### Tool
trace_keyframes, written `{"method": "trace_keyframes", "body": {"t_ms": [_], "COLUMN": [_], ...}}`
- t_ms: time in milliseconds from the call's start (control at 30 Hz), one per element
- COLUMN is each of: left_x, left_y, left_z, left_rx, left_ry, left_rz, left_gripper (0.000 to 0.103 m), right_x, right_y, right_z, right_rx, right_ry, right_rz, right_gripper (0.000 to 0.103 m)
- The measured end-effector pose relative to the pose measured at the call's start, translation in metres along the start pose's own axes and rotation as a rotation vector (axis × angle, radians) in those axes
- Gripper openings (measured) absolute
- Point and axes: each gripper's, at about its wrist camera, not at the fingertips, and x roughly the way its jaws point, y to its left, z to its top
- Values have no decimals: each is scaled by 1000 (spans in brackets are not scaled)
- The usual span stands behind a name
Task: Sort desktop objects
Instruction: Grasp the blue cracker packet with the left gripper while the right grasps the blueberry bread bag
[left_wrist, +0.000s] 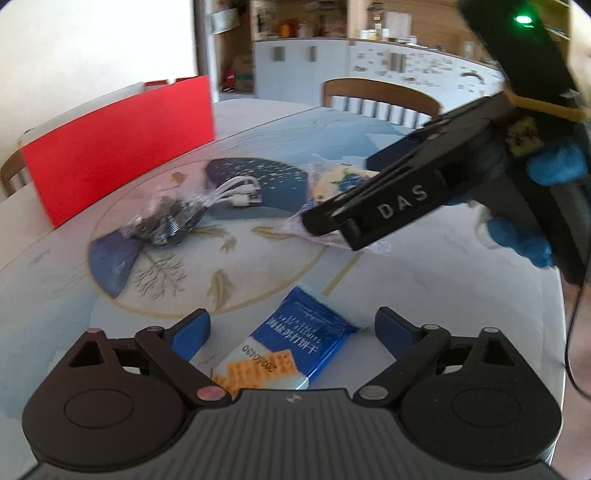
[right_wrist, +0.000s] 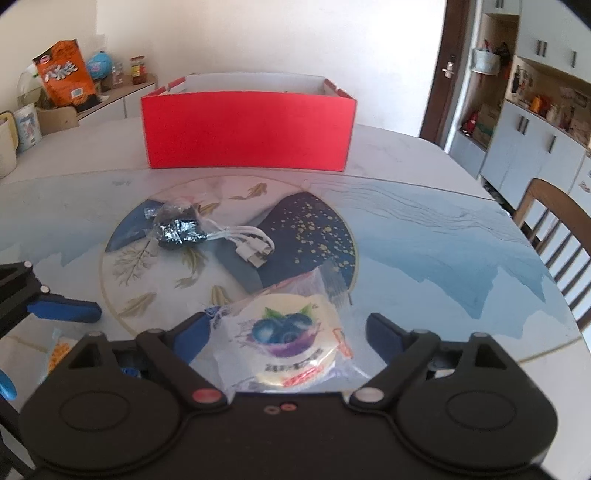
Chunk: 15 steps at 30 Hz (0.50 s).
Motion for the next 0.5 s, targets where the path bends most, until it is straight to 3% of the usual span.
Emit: {"method": "trace_keyframes", "body": {"t_ms": [200, 367, 500], "left_x": [-13, -19, -19], "left_y": [13, 17, 16], "left_z": [-12, -16, -16], "left_rx": [74, 85, 87], "left_ry": [-19, -32, -32], "left_rz": [-97, -101, -97], "left_gripper": [92, 92, 92], "right_x": [-5, -19, -25], "right_y": [-11, -12, 5], "right_z": [2, 7, 8], "right_rx": [30, 9, -113], "right_ry": [-11, -37, -58], "right_rz": [104, 138, 119], "right_gripper": [96, 96, 97]}}
